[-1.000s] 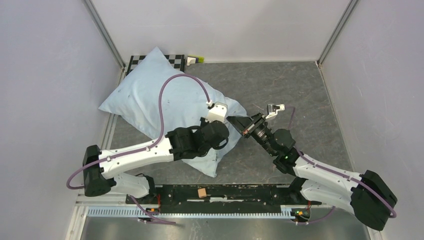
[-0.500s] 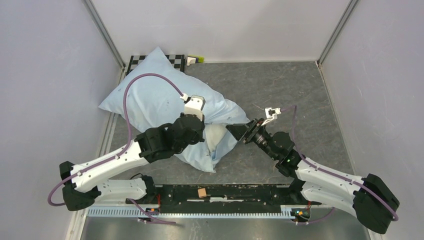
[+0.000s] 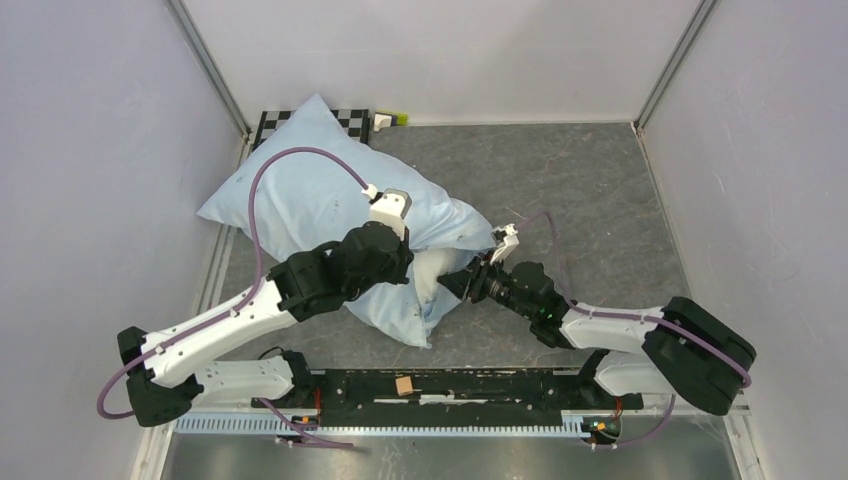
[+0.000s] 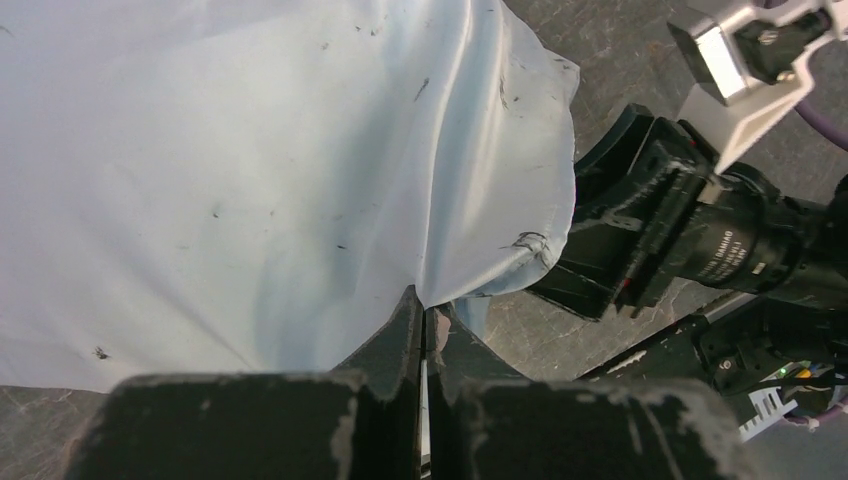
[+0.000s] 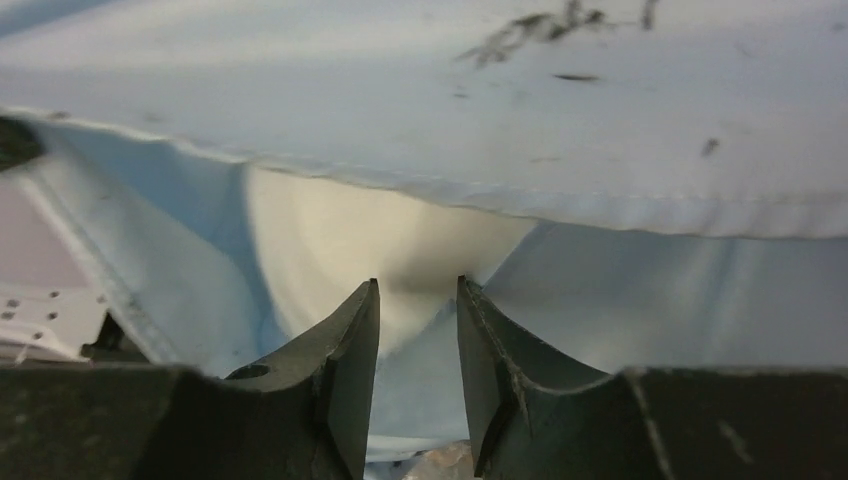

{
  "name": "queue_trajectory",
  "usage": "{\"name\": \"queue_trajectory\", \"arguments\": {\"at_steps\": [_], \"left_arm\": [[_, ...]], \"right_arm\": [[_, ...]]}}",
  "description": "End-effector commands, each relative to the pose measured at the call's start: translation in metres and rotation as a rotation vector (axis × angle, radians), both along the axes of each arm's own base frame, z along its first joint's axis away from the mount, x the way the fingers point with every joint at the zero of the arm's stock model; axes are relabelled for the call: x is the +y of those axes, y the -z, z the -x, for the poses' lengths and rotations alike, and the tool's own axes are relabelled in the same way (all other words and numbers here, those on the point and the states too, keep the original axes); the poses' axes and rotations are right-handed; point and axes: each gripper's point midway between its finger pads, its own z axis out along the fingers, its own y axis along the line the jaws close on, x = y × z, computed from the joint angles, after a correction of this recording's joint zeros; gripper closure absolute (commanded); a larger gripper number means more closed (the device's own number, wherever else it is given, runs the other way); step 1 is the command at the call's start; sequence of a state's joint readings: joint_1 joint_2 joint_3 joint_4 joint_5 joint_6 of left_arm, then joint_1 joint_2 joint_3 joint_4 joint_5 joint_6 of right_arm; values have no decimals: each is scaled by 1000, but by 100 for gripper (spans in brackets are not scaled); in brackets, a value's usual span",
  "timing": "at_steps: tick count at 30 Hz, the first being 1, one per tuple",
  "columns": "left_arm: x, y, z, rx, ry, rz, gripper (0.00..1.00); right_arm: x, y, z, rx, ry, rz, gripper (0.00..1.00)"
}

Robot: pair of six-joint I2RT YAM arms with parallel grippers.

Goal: Remove the pillowcase from the pillow

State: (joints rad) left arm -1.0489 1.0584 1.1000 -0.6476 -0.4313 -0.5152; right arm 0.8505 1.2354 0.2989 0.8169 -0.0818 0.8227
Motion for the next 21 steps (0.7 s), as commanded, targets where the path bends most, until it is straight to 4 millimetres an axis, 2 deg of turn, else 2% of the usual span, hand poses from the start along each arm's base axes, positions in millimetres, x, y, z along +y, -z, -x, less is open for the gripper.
{"name": "queue_trajectory", "arguments": {"at_steps": [1, 3, 6, 11, 14, 18, 21], "left_arm": [[3, -10, -4, -29, -7, 16, 98], [11, -7, -3, -27, -27, 0, 98], [18, -1, -3, -26, -42, -12, 98], [18, 7, -3, -14, -41, -23, 98], [21, 13, -3, -10, -48, -35, 98], [26, 18, -5, -6, -63, -47, 98], [27, 20, -7, -2, -62, -54, 98]], "right_arm": [[-12, 15, -32, 22, 172, 70, 64], [-34, 41, -37, 60, 254, 130, 71], [-61, 69, -41, 96, 334, 173, 71], [-62, 98, -54, 150, 293, 266, 56], [-62, 105, -60, 169, 263, 245, 52], [-61, 103, -62, 162, 242, 208, 41], [-66, 100, -65, 153, 260, 227, 40]]}}
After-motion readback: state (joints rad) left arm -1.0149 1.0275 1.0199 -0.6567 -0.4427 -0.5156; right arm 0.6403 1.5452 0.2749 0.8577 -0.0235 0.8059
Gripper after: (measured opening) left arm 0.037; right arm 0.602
